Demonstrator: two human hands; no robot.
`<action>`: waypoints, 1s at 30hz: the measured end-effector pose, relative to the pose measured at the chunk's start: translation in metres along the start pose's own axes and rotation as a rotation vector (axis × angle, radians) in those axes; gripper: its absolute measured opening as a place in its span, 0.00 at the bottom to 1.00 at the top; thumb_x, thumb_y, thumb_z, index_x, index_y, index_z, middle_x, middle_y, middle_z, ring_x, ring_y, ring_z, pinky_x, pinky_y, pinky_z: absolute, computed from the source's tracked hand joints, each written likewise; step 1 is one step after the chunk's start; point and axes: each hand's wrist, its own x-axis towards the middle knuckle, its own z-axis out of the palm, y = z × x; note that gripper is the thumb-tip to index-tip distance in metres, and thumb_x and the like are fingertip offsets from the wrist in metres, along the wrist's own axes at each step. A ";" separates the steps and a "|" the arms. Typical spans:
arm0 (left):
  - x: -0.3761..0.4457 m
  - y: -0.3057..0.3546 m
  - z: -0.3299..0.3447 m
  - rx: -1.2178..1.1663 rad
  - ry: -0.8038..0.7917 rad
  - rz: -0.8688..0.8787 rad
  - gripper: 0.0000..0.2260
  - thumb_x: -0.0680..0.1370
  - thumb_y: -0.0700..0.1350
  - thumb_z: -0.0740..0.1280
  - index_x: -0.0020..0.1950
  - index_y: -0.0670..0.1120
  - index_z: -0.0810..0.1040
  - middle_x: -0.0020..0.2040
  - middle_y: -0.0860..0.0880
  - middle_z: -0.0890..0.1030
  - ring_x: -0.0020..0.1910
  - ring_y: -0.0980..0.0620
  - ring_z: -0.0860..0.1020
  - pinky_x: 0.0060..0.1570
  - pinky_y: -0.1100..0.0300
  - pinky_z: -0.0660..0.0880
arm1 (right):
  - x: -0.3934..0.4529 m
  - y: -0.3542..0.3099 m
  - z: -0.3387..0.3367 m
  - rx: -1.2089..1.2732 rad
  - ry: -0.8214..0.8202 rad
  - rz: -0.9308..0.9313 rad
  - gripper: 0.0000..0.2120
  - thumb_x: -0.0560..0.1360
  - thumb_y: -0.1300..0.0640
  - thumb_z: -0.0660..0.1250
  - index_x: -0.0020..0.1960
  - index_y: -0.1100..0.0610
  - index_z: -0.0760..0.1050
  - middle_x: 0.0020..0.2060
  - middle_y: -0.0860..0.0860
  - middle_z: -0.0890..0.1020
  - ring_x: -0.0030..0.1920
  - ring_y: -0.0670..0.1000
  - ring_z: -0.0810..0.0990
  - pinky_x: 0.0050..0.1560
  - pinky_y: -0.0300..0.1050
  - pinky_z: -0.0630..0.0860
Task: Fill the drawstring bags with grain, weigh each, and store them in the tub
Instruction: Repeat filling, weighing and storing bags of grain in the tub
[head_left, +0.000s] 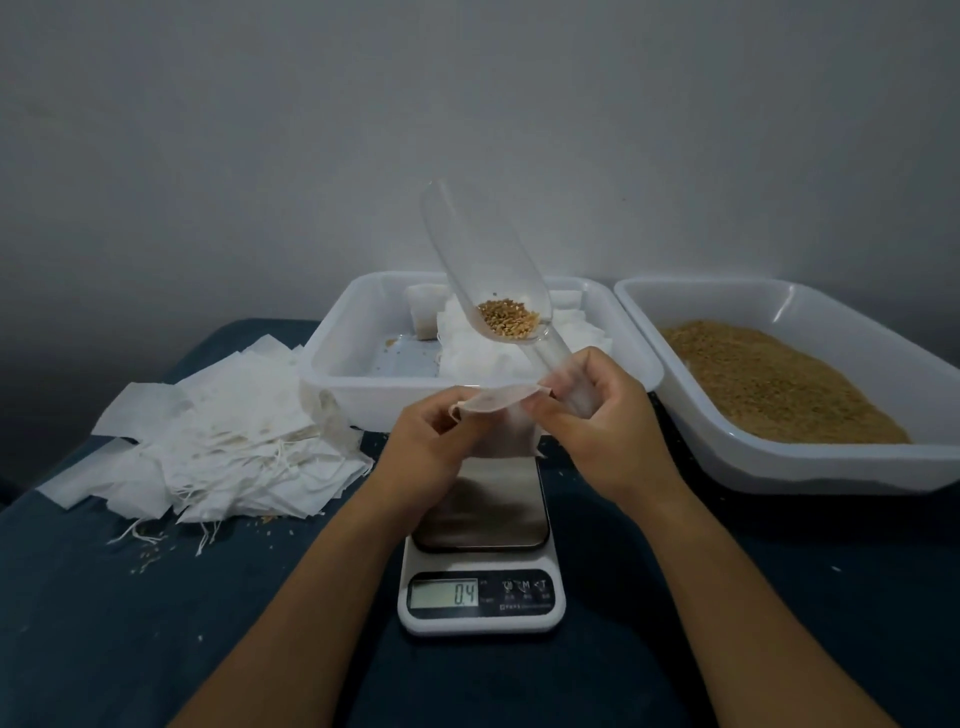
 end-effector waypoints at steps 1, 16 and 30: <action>0.000 -0.001 0.000 0.031 0.037 0.005 0.09 0.81 0.50 0.72 0.55 0.47 0.87 0.50 0.44 0.87 0.50 0.47 0.84 0.56 0.48 0.81 | 0.000 0.002 0.000 -0.024 0.009 0.004 0.11 0.77 0.53 0.77 0.45 0.52 0.74 0.34 0.44 0.78 0.33 0.40 0.75 0.34 0.33 0.74; 0.008 -0.009 -0.017 0.083 0.091 -0.122 0.04 0.80 0.40 0.73 0.54 0.47 0.86 0.50 0.44 0.88 0.51 0.43 0.87 0.52 0.48 0.85 | -0.010 0.020 0.015 -0.122 -0.025 0.125 0.14 0.76 0.53 0.78 0.45 0.54 0.73 0.39 0.56 0.82 0.41 0.59 0.82 0.45 0.61 0.81; 0.010 -0.017 -0.029 0.757 0.172 -0.116 0.12 0.71 0.48 0.75 0.53 0.59 0.81 0.41 0.58 0.82 0.42 0.62 0.80 0.39 0.65 0.72 | -0.013 0.033 0.017 -0.360 -0.061 0.173 0.16 0.72 0.47 0.80 0.43 0.48 0.73 0.42 0.44 0.83 0.42 0.38 0.81 0.41 0.33 0.76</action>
